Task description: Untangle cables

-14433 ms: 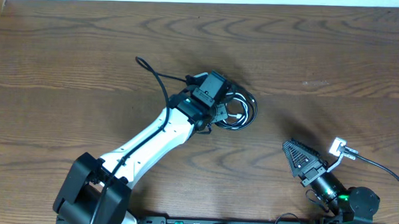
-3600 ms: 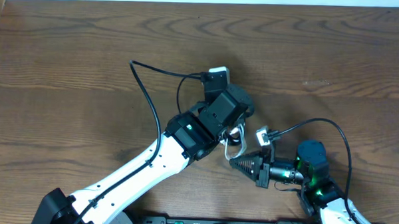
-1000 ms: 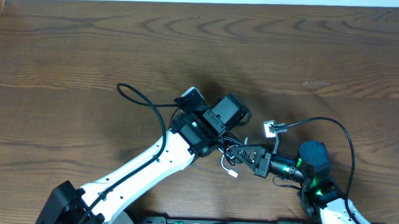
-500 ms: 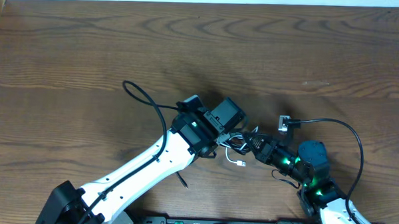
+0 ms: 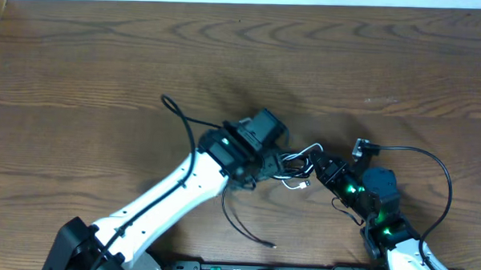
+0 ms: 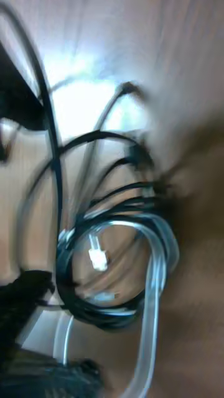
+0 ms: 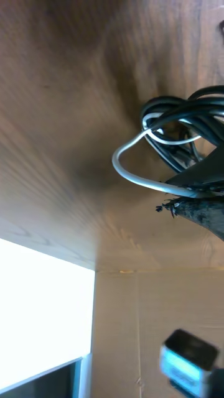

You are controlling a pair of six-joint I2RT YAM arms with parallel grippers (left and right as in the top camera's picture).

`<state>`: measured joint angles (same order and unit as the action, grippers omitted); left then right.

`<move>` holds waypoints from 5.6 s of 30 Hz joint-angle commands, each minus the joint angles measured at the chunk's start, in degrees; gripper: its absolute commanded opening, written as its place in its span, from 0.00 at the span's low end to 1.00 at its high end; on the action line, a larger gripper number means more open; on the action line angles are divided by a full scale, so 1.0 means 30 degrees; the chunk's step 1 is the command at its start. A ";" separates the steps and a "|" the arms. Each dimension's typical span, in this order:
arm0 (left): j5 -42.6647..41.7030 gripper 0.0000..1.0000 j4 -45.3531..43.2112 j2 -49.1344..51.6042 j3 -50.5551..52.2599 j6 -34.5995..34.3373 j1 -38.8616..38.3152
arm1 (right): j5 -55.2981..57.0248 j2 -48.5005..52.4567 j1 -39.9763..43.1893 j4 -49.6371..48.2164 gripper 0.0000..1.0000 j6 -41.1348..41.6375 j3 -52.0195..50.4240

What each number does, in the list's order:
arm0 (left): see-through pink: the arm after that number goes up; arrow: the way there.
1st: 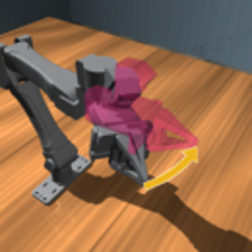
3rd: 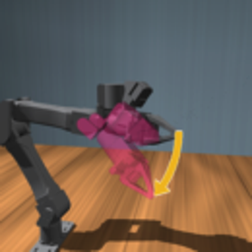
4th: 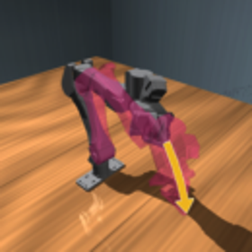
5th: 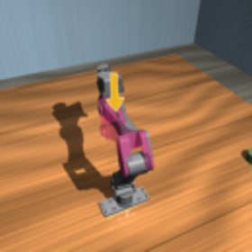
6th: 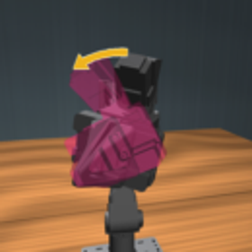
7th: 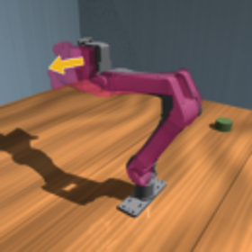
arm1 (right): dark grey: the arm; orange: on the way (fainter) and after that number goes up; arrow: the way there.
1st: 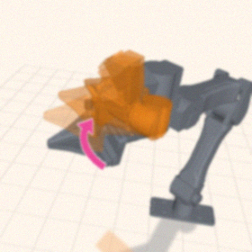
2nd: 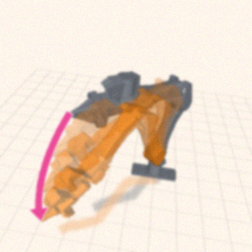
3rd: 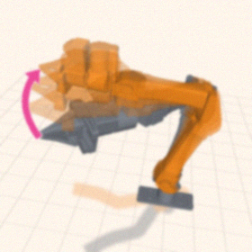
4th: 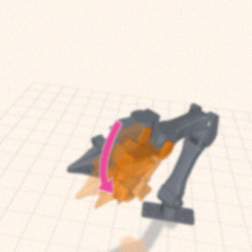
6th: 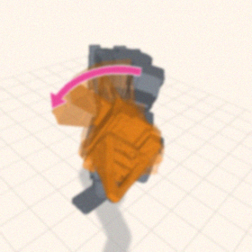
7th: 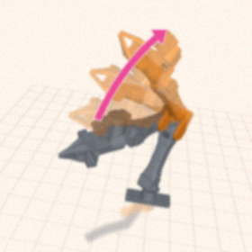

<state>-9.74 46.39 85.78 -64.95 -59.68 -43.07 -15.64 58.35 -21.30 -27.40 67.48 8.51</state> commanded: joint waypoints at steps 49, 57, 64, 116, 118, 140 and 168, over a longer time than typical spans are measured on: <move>0.5246 0.52 -0.4167 0.1960 0.0597 1.9278 -0.6601 | -0.1413 -0.0066 0.2091 0.5880 0.04 -0.0648 0.0109; 0.6790 0.51 -0.4532 0.2987 0.0612 1.8651 -0.6921 | -0.1494 -0.0066 0.3249 0.7125 0.05 -0.0925 0.0109; 0.6761 0.51 -0.5238 0.2987 0.0838 1.8651 -0.6929 | -0.2783 -0.0066 0.4634 0.7519 0.05 -0.1311 0.0109; 0.7337 0.15 -0.8196 0.3191 0.1880 1.8149 -0.7191 | -0.2783 -0.0066 0.4787 0.9071 0.04 -0.2594 0.0109; 0.7337 0.39 -0.8058 0.3242 0.1887 1.8149 -0.7206 | -0.2776 -0.0073 0.4787 0.9056 0.04 -0.2586 0.0109; 0.8502 0.24 -0.9398 0.6309 0.1887 1.8163 -0.7184 | -0.2914 -0.0073 0.5748 1.0061 0.12 -0.3308 0.0109; 0.4743 0.30 -0.7701 0.1632 0.1872 1.7923 -0.3636 | -0.3701 -0.0066 0.5748 1.0433 0.25 -0.4962 0.0109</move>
<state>8.80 21.93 90.28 -59.57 -7.51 -55.94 -26.04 58.33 -4.40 3.57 53.95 8.51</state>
